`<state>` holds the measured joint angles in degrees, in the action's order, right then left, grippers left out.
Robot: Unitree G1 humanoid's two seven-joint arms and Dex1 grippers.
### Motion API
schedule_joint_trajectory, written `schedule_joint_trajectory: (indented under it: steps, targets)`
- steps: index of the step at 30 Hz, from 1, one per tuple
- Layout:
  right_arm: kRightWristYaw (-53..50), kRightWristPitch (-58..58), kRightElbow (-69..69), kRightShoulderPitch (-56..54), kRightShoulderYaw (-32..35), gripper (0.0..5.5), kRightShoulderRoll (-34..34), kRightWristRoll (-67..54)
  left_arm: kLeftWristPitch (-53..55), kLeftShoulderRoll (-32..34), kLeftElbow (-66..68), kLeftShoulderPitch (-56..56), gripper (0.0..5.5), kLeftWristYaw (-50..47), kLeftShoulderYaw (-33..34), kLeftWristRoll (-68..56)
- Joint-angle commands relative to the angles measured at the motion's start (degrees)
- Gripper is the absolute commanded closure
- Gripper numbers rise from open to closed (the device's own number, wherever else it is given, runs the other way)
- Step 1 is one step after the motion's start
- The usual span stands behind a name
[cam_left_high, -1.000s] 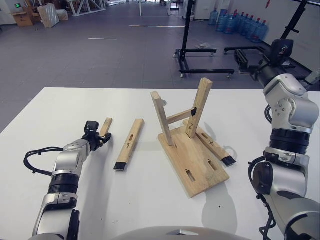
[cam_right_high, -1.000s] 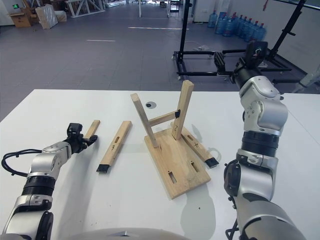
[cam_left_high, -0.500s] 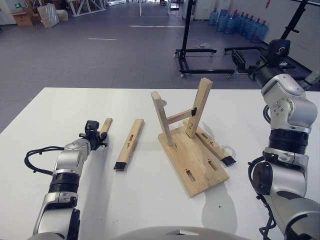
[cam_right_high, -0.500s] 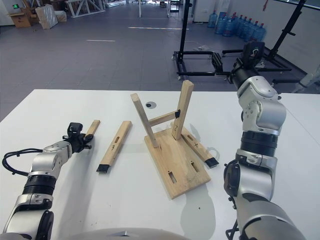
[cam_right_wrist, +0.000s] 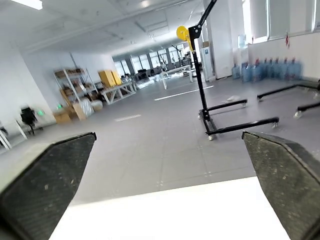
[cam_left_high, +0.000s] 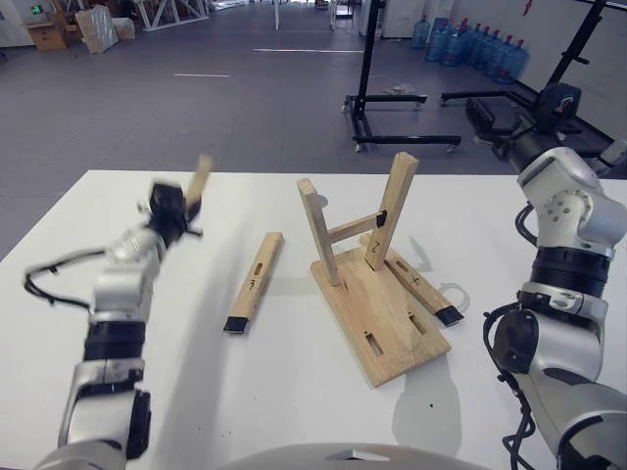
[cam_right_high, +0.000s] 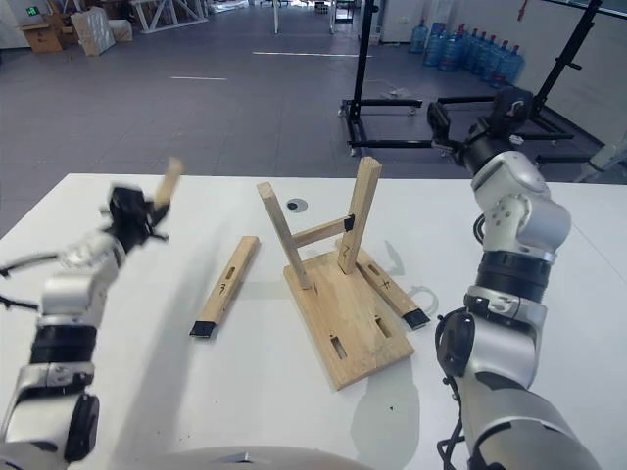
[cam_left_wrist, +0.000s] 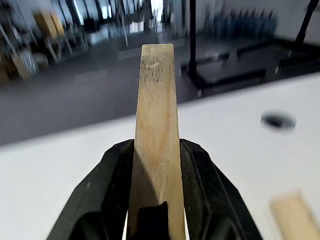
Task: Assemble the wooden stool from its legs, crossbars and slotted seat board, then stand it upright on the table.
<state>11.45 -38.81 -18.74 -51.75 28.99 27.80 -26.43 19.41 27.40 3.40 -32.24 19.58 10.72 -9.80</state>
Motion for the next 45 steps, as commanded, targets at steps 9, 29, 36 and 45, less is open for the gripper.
schedule_joint_trajectory:
  steps: [9, 29, 36, 45]
  targets:
    - [-12.1, -32.2, 10.5, -12.5, 7.6, 0.10, -20.1, -41.3, 1.4, -8.0, -13.5, -7.3, 4.22, 5.1, -8.2, -7.9]
    - [-22.4, -19.3, 15.2, -4.2, -2.7, 0.10, -29.0, -53.5, 10.6, -11.2, -23.4, -1.4, 4.22, 3.0, -13.7, -11.1]
    - [-22.2, -16.6, 14.9, -3.2, -5.5, 0.99, -28.2, -53.8, 11.0, -11.2, -24.4, -0.6, 4.22, 2.9, -14.4, -10.8]
    - [-23.1, -15.1, 15.4, -2.0, -7.1, 2.59, -27.7, -55.3, 10.8, -11.1, -24.4, -0.7, 4.22, 2.8, -14.7, -10.6]
